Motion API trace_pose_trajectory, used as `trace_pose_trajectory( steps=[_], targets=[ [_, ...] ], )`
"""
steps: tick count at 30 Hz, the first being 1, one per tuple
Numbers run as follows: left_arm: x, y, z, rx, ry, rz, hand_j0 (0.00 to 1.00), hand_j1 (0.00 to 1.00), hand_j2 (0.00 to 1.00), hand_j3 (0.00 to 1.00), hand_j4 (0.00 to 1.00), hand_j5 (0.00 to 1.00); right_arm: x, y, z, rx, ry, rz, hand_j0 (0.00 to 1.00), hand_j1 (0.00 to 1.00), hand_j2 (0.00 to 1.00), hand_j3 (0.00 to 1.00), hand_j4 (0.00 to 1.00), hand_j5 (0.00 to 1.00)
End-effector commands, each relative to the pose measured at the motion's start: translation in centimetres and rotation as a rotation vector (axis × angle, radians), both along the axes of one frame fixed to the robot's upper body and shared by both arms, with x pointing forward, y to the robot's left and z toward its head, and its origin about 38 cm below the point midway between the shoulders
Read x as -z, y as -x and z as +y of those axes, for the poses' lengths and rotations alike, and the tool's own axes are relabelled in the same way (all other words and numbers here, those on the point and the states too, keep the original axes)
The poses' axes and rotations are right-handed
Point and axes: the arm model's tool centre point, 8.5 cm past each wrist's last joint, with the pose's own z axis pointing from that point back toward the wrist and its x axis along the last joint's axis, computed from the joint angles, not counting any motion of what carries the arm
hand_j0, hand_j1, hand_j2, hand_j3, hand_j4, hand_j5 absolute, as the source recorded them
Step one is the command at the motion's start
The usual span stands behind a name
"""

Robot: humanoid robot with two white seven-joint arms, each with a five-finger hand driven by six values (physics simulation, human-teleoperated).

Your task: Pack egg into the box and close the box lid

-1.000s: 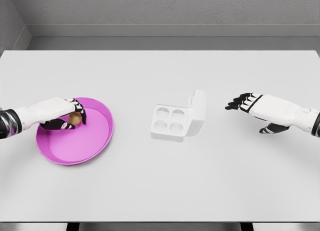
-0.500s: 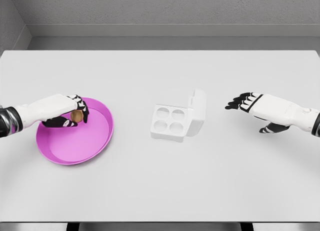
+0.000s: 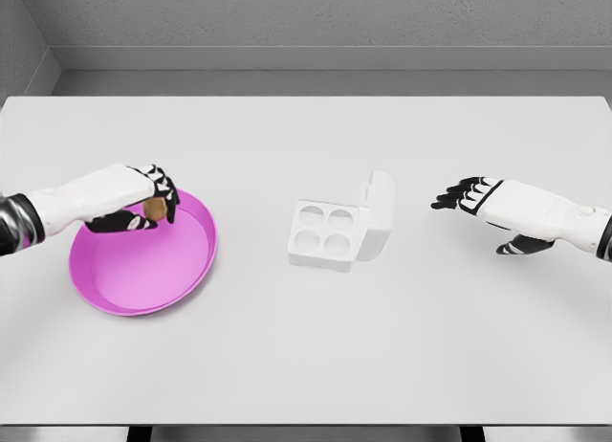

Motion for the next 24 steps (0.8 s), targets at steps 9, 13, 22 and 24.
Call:
trace_pose_trajectory(
  steps=[9, 13, 22, 24],
  targets=[
    [-0.6, 0.2, -2.2, 0.038, 0.054, -0.030, 0.35, 0.35, 0.35, 0.35, 0.35, 0.35, -0.1, 0.0, 0.0, 0.003, -0.005, 0.001, 1.00, 1.00, 1.00, 1.00, 1.00, 1.00],
    [-0.7, 0.4, -3.2, 0.056, 0.072, -0.038, 0.34, 0.34, 0.34, 0.34, 0.34, 0.34, -0.1, 0.0, 0.0, 0.003, -0.005, 0.001, 1.00, 1.00, 1.00, 1.00, 1.00, 1.00],
    [-0.5, 0.1, -6.0, 0.085, 0.139, -0.057, 0.34, 0.34, 0.34, 0.34, 0.34, 0.34, -0.1, 0.0, 0.0, 0.003, -0.005, 0.001, 1.00, 1.00, 1.00, 1.00, 1.00, 1.00],
    [-0.4, 0.0, -6.4, 0.087, 0.145, -0.058, 0.34, 0.34, 0.34, 0.34, 0.34, 0.34, -0.1, 0.0, 0.0, 0.003, -0.005, 0.001, 1.00, 1.00, 1.00, 1.00, 1.00, 1.00]
  ],
)
